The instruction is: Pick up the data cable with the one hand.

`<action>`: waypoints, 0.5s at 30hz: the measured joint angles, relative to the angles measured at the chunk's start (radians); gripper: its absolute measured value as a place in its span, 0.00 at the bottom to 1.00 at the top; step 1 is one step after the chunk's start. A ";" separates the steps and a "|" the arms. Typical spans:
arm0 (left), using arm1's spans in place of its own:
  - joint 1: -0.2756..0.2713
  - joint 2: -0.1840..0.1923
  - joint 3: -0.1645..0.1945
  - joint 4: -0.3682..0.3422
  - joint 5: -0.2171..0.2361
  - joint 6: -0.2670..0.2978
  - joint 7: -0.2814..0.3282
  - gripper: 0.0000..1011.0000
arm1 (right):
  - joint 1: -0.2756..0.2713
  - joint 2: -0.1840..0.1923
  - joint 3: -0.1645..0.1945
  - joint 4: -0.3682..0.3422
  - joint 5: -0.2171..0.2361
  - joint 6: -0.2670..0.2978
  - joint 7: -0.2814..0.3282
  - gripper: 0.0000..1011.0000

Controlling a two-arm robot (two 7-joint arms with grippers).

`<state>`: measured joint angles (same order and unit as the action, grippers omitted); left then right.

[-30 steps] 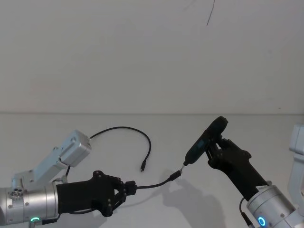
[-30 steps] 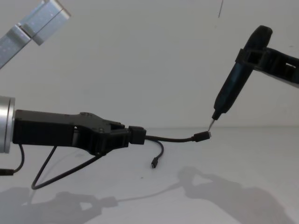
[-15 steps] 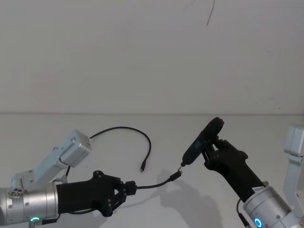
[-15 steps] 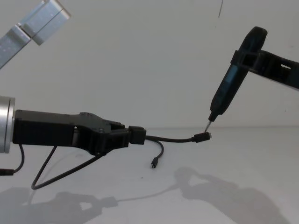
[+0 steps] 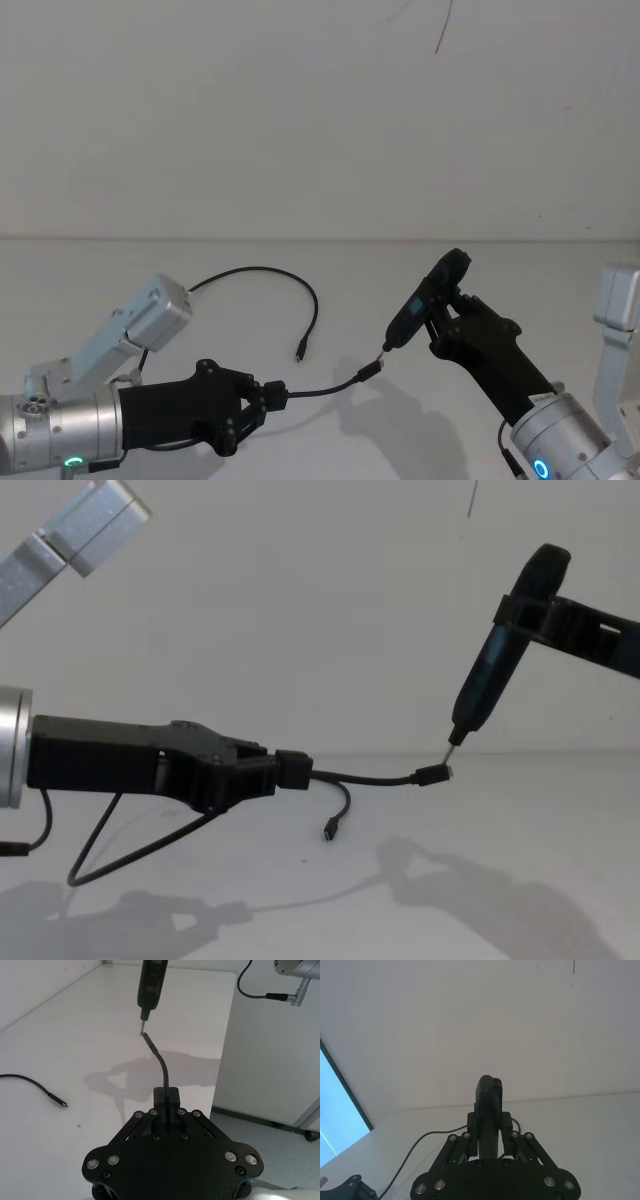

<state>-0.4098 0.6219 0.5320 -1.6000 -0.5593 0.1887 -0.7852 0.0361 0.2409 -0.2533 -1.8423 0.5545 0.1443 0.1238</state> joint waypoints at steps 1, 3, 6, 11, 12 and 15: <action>0.000 0.000 0.000 0.000 0.000 0.000 0.000 0.04 | 0.000 0.000 0.000 0.001 -0.001 0.000 0.000 0.27; 0.000 0.000 0.000 0.000 0.000 0.000 0.000 0.04 | 0.002 0.000 0.000 0.003 -0.003 -0.001 0.000 0.27; 0.000 0.000 0.000 0.000 0.000 0.000 0.000 0.04 | 0.003 0.000 -0.001 0.005 -0.004 -0.001 0.000 0.27; 0.000 0.000 0.000 0.000 0.000 0.000 0.000 0.04 | 0.006 0.001 -0.002 0.007 -0.006 -0.002 0.002 0.27; 0.000 0.000 0.000 0.000 0.000 0.000 0.000 0.04 | 0.007 0.002 -0.002 0.008 -0.007 -0.002 0.003 0.27; 0.000 0.000 0.000 0.000 0.000 0.000 0.000 0.04 | 0.008 0.003 -0.002 0.009 -0.008 -0.003 0.005 0.27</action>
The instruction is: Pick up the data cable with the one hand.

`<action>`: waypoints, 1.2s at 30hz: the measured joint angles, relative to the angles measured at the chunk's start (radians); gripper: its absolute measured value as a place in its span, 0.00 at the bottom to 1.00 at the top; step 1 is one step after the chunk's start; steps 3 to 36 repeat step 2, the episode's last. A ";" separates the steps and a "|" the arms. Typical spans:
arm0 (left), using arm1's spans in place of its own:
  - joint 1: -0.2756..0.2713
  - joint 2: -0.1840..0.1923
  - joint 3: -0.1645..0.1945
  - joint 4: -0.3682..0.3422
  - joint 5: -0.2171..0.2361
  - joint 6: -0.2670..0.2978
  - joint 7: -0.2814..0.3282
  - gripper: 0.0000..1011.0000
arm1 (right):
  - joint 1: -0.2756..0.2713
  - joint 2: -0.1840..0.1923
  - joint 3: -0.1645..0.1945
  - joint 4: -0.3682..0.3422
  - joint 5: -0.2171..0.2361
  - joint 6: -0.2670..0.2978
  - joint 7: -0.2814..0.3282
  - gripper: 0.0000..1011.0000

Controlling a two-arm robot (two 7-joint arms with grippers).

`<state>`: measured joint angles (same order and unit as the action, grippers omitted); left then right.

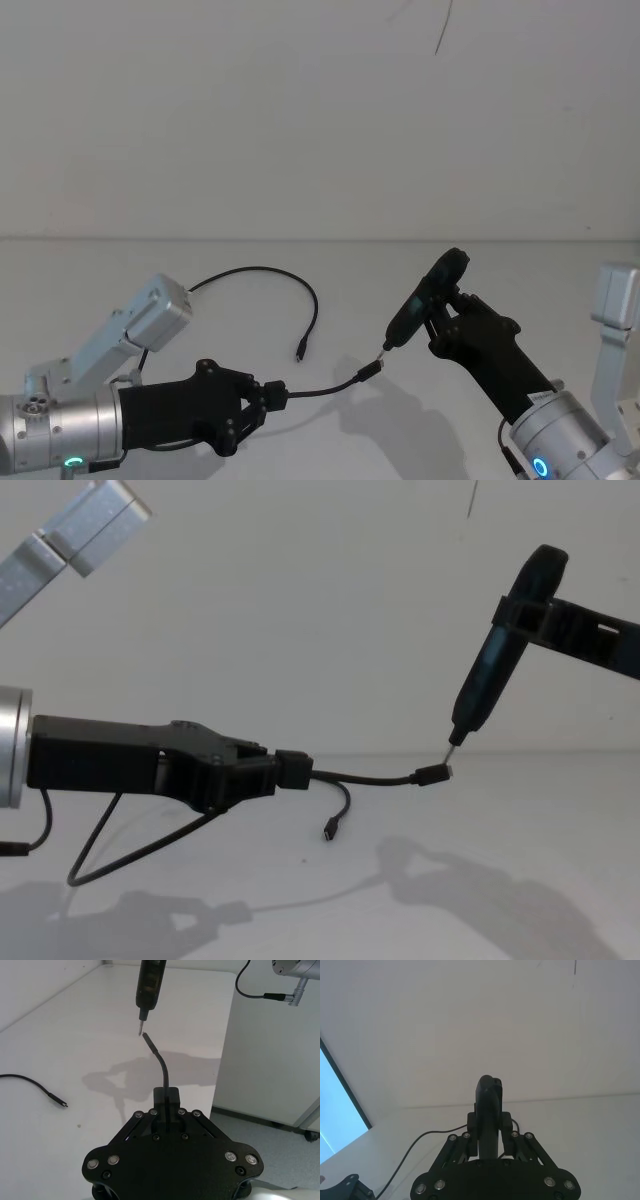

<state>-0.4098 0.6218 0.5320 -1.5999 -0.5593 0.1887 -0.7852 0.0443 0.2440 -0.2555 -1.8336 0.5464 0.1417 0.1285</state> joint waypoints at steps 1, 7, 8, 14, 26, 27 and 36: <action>0.000 0.000 0.000 0.000 0.000 0.000 0.000 0.04 | 0.000 0.000 0.000 0.000 0.000 0.000 0.000 0.27; 0.000 0.000 0.000 0.000 0.000 0.000 0.000 0.04 | 0.000 0.001 0.000 0.000 0.000 0.000 0.001 0.27; 0.000 0.000 0.000 0.000 0.000 0.000 0.000 0.04 | 0.000 0.001 0.000 0.000 0.000 0.000 0.001 0.27; 0.000 0.000 0.000 0.000 0.000 0.000 0.000 0.04 | 0.000 0.001 0.000 0.000 0.000 0.000 0.001 0.27; 0.000 0.000 0.000 0.000 0.000 0.000 0.000 0.04 | 0.000 0.001 0.000 0.000 0.000 0.000 0.001 0.27; 0.000 0.000 0.000 0.000 0.000 0.000 0.000 0.04 | 0.000 0.001 0.000 0.000 0.000 0.000 0.001 0.27; 0.000 0.000 0.000 0.000 0.000 0.000 0.000 0.04 | 0.000 0.001 0.000 0.000 0.000 0.000 0.001 0.27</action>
